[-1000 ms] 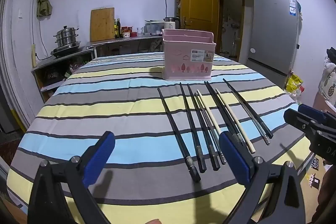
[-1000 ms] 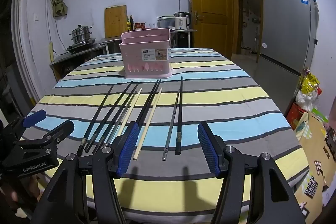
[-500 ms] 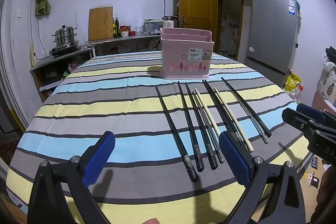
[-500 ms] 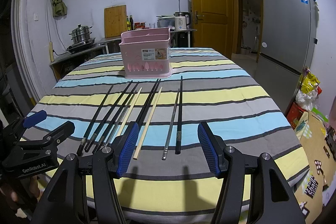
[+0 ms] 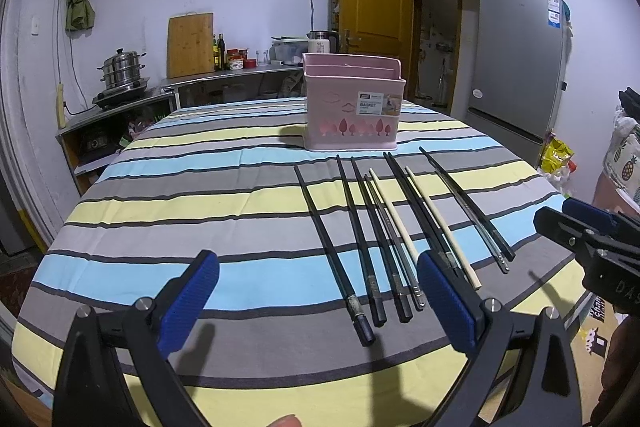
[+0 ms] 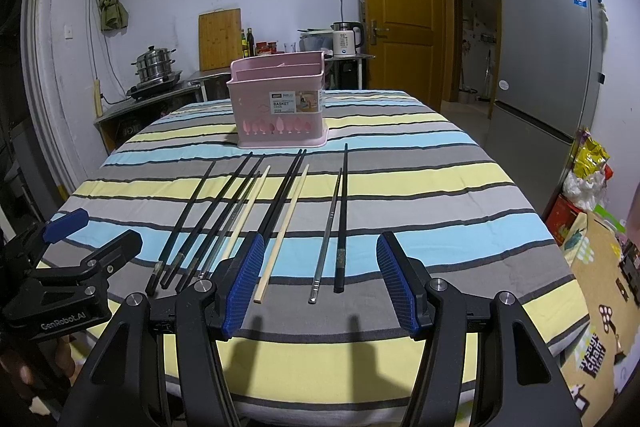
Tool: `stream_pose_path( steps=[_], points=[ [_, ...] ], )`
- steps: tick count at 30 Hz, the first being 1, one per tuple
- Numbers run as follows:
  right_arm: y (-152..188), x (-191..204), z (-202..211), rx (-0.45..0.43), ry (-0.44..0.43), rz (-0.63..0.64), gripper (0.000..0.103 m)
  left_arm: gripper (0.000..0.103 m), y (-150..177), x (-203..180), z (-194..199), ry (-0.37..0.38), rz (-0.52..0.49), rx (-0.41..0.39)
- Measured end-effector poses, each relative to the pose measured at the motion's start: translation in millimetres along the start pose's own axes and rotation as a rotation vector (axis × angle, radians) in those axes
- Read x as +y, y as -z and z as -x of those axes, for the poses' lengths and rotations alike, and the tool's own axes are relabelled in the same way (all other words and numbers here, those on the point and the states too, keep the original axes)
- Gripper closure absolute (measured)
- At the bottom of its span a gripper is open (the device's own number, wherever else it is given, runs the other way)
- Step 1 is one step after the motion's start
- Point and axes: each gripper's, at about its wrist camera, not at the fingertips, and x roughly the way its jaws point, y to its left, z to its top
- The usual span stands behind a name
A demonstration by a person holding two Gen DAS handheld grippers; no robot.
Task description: Organize utensils
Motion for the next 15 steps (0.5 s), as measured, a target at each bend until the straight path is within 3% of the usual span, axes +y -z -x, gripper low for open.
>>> stream_pose_path(
  steps=[15],
  points=[
    [-0.1,-0.7,1.6,0.002,0.001,0.001,0.044,0.002,-0.3,-0.4,0.1,0.002,-0.004,0.0]
  ],
)
